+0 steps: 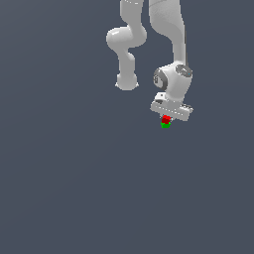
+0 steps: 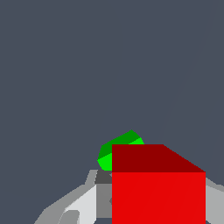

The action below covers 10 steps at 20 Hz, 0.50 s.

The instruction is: Stack the red cube on top of the green cube.

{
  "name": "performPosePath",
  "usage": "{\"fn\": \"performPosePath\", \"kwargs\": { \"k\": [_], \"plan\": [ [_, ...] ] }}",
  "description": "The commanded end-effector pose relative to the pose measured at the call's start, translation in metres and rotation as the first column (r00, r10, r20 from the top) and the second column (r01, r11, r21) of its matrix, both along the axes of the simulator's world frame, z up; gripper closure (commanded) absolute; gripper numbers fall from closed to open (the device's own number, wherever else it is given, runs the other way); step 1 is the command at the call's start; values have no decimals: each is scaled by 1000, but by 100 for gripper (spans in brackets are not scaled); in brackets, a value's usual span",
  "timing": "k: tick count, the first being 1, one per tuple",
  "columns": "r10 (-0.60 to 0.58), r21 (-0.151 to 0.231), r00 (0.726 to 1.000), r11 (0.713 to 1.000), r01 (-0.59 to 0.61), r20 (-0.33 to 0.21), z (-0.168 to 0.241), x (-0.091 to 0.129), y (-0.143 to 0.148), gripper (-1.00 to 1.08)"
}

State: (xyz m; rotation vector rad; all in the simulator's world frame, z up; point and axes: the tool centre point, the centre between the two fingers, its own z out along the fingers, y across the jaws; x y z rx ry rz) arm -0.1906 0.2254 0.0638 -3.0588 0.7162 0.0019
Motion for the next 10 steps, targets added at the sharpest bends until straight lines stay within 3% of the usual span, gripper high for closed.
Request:
{"fn": "performPosePath", "kwargs": {
  "k": [1, 3, 4, 10],
  "plan": [
    [-1, 0, 1000, 1000, 1, 1, -2, 1, 5, 108],
    [-1, 0, 1000, 1000, 1, 1, -2, 1, 6, 108],
    [-1, 0, 1000, 1000, 1, 1, -2, 1, 6, -92],
    [-1, 0, 1000, 1000, 1, 1, -2, 1, 6, -92]
  ]
}}
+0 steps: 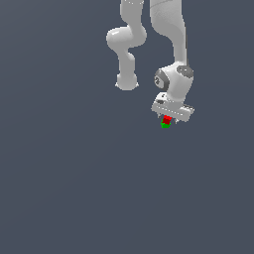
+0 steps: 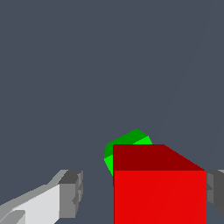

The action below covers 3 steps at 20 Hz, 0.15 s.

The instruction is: Stack the red cube on top of the green cube.

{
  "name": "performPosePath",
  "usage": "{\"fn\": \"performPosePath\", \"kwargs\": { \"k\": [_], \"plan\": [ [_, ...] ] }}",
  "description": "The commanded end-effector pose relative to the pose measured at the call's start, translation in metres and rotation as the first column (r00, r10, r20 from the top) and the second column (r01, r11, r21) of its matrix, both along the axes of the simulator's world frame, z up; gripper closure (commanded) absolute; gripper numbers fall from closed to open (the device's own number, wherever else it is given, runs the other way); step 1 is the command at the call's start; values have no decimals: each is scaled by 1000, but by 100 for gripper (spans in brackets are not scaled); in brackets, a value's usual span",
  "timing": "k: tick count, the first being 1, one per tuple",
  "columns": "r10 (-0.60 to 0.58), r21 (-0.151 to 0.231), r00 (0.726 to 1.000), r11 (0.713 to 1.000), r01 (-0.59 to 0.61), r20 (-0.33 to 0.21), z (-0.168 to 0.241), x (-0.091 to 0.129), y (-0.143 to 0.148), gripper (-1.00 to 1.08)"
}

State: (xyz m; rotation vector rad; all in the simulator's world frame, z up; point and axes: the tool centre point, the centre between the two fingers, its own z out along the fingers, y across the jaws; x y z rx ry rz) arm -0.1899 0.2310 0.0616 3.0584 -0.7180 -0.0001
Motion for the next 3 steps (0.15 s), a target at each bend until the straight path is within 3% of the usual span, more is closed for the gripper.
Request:
{"fn": "performPosePath", "kwargs": {
  "k": [1, 3],
  "plan": [
    [0, 0, 1000, 1000, 0, 0, 0, 0, 0, -92],
    [0, 0, 1000, 1000, 0, 0, 0, 0, 0, -92]
  ]
}}
